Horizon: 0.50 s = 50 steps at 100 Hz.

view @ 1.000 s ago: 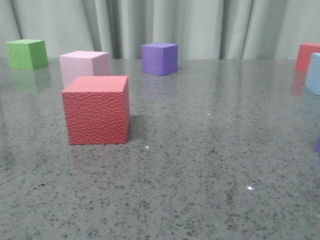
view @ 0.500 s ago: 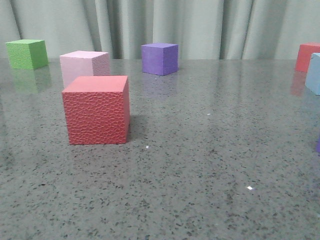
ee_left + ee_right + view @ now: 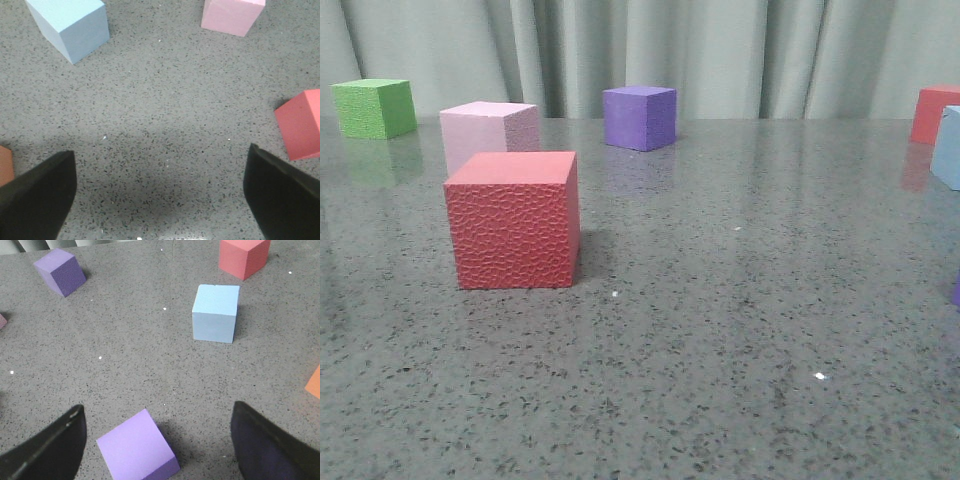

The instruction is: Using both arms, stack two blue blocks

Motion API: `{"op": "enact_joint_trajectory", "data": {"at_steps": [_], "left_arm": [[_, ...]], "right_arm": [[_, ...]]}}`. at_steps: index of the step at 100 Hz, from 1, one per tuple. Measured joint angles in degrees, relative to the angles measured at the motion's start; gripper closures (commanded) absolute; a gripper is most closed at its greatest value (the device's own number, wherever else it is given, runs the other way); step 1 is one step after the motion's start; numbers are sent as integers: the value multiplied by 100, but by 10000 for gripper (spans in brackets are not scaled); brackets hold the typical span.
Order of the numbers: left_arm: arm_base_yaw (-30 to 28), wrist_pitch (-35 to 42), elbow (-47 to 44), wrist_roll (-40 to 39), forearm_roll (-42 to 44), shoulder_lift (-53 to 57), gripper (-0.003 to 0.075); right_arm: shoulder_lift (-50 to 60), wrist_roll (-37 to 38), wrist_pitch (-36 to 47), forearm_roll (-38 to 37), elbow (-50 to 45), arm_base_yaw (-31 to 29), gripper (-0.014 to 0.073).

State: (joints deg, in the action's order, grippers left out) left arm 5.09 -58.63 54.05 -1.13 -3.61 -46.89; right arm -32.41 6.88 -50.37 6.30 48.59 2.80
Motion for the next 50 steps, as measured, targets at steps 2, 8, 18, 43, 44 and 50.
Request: {"op": "enact_joint_trajectory", "data": {"at_steps": [2,8,18,43,44,50], "left_arm": [[0,0,0,0,15,0,80],[0,0,0,0,43,0,80],[0,0,0,0,66,0,80],[0,0,0,0,65,0,80],[0,0,0,0,65,0,80],[0,0,0,0,65,0,80]], "right_arm": [[0,0,0,0,0,0,-17],[0,0,0,4,0,0,-17],[0,0,26,13,0,0,-17],[-349,73,196,0,175,0,-17],[-396,75,196,-13,201,0,-17],[-616,151,205,-92,319,0,-17]]}}
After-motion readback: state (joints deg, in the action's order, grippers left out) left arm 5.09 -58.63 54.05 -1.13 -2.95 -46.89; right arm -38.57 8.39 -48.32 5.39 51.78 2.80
